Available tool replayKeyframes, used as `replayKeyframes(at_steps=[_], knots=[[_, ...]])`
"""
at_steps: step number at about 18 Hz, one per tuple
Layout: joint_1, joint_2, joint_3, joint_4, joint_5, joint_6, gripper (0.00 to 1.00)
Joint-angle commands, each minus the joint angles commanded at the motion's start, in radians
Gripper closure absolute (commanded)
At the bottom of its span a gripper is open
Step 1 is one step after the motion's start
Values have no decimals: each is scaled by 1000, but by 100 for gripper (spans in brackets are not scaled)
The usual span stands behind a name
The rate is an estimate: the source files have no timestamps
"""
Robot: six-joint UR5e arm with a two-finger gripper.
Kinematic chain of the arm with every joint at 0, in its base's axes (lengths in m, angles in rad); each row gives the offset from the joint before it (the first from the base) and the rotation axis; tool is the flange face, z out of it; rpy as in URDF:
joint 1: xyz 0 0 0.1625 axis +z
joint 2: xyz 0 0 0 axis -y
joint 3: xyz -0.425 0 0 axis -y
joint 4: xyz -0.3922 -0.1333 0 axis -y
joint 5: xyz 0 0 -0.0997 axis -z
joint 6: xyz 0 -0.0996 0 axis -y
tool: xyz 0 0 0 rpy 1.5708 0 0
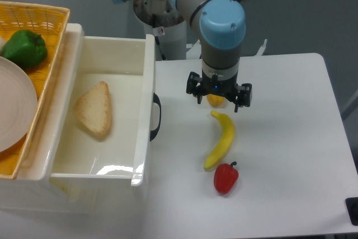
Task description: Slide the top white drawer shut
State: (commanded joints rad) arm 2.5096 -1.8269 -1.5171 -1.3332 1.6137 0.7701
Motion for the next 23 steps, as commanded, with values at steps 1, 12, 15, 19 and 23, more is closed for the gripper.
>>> replayKeyframes(at_steps=[1,12,15,19,23], knots=[[-2,-2,0,11,0,-3,0],[14,-6,-37,23,0,-3,0],[25,-3,-52,15,0,-23,0],[35,5,-72,15,-8,-28,0],[35,1,-83,11,-46,-141,0]])
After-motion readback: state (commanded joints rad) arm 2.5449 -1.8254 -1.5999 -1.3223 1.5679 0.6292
